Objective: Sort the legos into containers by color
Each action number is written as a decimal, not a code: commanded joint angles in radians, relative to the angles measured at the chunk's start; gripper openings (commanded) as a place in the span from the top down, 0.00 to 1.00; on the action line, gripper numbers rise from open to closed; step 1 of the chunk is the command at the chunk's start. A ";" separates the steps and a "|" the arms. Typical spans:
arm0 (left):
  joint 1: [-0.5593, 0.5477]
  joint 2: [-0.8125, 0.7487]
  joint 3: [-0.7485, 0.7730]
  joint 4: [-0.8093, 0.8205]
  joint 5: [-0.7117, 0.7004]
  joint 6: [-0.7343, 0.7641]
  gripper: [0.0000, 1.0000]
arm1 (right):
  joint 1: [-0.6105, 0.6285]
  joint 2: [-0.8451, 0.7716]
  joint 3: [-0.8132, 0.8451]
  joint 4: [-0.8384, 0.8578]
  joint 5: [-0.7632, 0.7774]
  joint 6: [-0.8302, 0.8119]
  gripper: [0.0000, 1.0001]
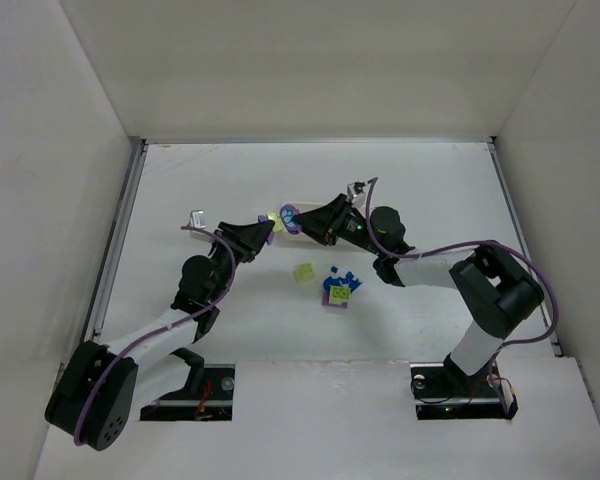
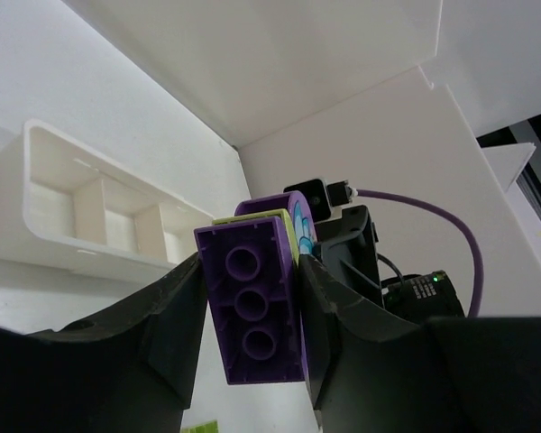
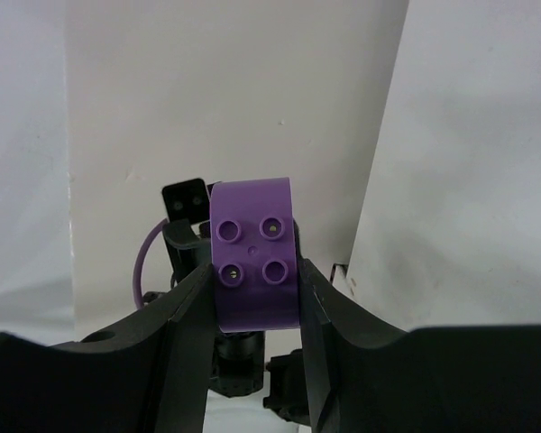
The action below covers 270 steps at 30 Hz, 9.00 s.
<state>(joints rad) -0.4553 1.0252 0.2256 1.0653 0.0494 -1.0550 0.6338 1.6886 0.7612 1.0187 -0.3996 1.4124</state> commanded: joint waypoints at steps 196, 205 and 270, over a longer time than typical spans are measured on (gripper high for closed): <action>-0.440 1.026 1.155 -0.536 -0.252 0.691 0.62 | -0.303 -0.803 -0.290 -0.712 0.739 -0.707 0.34; -0.417 0.969 1.132 -0.530 -0.258 0.688 0.37 | -0.303 -0.779 -0.284 -0.706 0.726 -0.711 0.34; -0.159 -0.330 0.054 -0.705 -0.037 0.420 0.62 | 0.341 -0.236 0.141 -1.333 0.571 -1.366 0.22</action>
<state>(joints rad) -0.6254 0.7094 0.2932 0.3309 -0.0086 -0.6296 0.9745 1.4551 0.8669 -0.3305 0.2039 0.0650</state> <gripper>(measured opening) 0.382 0.782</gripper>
